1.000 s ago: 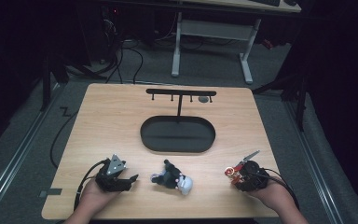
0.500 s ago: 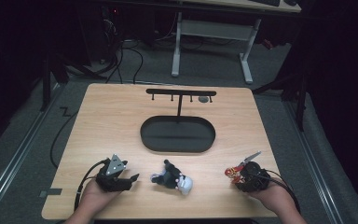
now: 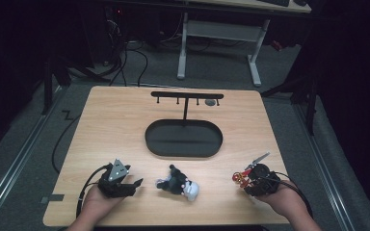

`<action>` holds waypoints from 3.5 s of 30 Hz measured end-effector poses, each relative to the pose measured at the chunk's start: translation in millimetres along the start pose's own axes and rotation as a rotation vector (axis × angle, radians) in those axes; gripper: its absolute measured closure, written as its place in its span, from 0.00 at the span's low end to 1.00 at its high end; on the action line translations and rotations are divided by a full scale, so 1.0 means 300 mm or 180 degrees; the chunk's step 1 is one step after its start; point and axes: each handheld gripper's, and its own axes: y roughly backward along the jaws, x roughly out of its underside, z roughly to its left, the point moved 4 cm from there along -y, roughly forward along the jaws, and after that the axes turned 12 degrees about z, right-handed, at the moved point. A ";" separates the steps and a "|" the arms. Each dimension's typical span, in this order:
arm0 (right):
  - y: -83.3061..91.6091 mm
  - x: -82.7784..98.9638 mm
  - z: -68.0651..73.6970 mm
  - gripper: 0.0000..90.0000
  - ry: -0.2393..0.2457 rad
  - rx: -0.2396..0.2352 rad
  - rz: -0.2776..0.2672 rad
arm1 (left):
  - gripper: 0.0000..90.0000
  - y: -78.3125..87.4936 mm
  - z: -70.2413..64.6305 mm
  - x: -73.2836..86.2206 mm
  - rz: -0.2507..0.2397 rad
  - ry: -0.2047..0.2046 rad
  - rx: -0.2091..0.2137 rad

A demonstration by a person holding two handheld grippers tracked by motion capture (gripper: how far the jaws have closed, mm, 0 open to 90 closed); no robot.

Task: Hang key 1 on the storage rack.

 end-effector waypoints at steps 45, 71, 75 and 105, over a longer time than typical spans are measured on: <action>0.378 -0.089 -0.009 0.74 -0.0046 0.0020 0.0017 | 0.28 0.017 -0.003 -0.016 -0.0197 0.0041 0.0129; 0.501 -0.261 -0.016 0.74 -0.0086 0.0047 -0.0117 | 0.23 0.030 -0.004 -0.019 -0.0245 0.0007 0.0120; 0.510 -0.292 -0.024 0.74 -0.0078 0.0061 -0.0140 | 0.23 0.028 -0.005 -0.017 -0.0228 0.0007 0.0128; 0.542 -0.465 -0.090 0.74 -0.0216 0.0062 -0.0235 | 0.24 0.016 -0.020 -0.012 -0.0158 -0.0099 0.0208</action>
